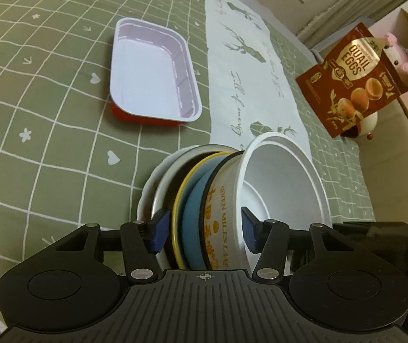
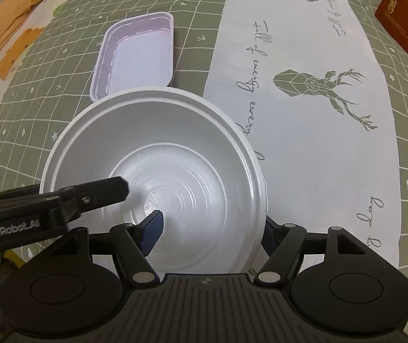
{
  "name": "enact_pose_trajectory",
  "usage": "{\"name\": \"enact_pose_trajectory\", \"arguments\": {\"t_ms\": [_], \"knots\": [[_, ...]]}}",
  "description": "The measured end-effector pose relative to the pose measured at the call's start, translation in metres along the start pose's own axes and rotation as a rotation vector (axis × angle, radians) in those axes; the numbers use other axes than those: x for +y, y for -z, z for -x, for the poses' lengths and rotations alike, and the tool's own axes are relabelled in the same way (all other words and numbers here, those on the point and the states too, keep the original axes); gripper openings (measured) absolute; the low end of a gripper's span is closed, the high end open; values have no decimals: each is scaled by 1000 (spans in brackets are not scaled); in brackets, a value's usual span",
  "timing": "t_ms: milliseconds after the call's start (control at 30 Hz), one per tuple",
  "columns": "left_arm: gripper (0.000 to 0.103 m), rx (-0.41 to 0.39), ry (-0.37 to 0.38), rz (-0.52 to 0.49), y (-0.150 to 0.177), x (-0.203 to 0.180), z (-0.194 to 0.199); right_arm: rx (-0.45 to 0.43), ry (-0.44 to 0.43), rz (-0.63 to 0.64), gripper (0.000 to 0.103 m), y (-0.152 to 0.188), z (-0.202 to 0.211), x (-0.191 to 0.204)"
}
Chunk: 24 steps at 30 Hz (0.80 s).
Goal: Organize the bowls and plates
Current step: 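Lift the bowl stack with both tools and lower it into the steel bowl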
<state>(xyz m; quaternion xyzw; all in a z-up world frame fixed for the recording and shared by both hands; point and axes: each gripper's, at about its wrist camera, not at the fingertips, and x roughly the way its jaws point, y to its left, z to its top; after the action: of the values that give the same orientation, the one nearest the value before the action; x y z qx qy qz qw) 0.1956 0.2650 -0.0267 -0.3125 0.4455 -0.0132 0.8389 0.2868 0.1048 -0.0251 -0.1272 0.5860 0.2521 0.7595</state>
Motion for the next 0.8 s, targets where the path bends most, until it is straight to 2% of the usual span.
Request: {"name": "enact_pose_trajectory", "arguments": {"t_ms": [133,200,267,633,733,800], "knots": [[55,-45,11,-23,2,-2,16,-20,-23,-71,71,-6,6,-5],[50,-58,57,-18,3,-2,24,-45,-13,-63,71,-8,10,-3],[48,-67,72,-21,4,-3,29,-61,-6,-62,71,-8,13,-1],[46,-68,50,-37,6,-5,29,-64,3,-66,71,-1,17,4],[42,-65,43,-34,7,-4,27,-73,16,-75,71,-1,17,-1],[36,-65,38,-30,7,-2,27,-74,14,-90,71,0,15,-5]]}}
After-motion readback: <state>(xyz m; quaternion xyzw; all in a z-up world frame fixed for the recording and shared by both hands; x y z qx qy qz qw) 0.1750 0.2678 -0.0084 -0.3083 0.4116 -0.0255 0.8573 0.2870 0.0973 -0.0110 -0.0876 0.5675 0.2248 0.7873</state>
